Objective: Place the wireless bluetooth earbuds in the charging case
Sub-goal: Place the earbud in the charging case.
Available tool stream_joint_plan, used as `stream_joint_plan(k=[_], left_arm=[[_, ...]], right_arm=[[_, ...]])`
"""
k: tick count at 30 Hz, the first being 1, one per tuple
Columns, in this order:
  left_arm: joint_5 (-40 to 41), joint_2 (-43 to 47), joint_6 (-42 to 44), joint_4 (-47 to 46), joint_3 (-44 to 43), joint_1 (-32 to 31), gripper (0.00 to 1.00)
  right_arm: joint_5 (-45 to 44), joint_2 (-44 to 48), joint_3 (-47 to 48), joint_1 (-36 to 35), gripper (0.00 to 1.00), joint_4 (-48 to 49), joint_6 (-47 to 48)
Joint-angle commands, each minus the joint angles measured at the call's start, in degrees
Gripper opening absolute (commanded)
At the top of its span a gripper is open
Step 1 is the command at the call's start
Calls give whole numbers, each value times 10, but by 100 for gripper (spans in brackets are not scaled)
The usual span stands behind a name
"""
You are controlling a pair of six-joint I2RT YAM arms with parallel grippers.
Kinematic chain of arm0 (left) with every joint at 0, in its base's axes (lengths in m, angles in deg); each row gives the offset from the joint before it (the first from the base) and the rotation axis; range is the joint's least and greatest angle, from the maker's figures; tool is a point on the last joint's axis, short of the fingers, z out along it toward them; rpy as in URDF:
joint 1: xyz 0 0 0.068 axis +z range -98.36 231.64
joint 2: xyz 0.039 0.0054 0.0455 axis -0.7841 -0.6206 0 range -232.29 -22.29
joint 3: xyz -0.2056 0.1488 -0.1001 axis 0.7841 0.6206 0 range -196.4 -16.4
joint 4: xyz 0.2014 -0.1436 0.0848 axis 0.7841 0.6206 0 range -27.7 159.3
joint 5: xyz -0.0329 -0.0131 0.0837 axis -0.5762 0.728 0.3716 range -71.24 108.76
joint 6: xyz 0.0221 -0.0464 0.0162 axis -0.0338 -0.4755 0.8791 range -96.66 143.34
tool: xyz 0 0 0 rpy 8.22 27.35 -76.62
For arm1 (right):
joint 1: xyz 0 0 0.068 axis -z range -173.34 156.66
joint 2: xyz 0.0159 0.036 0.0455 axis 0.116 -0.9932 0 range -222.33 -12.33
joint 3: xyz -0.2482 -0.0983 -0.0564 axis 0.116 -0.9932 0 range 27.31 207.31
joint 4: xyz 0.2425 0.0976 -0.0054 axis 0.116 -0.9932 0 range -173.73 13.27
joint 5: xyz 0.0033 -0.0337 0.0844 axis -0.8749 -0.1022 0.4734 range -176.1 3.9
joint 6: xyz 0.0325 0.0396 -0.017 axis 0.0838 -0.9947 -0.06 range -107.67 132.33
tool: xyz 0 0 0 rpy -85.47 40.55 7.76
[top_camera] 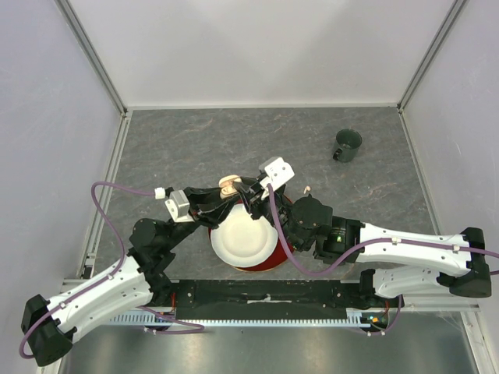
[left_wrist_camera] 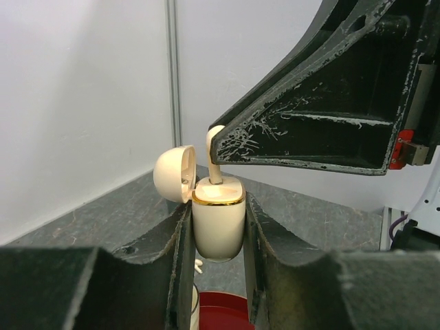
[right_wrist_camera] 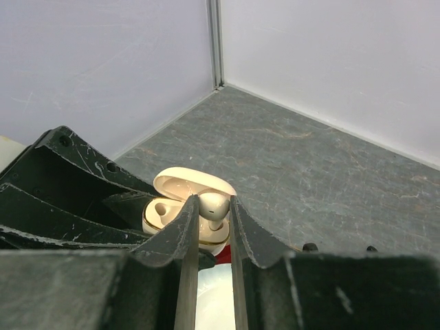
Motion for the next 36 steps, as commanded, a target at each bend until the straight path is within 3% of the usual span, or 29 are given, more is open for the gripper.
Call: stream_joint_plan(k=[1,13,21,36], left_arm=[[48,-2,-10,-69,-13,2,2],[39,-7,-14,-76,-12,1,2],[13,4,-5,-75,-3,1,2],[-30,33,29,-43,18,2,2]], right_arm=[[24,-1,-15,-17,0,-46,-3],[25,-15,-15,-18,0,-41,-10],[-54,-15,0,-18,0,-36,-8],[-68,-13,52,-15,0,-72,-2]])
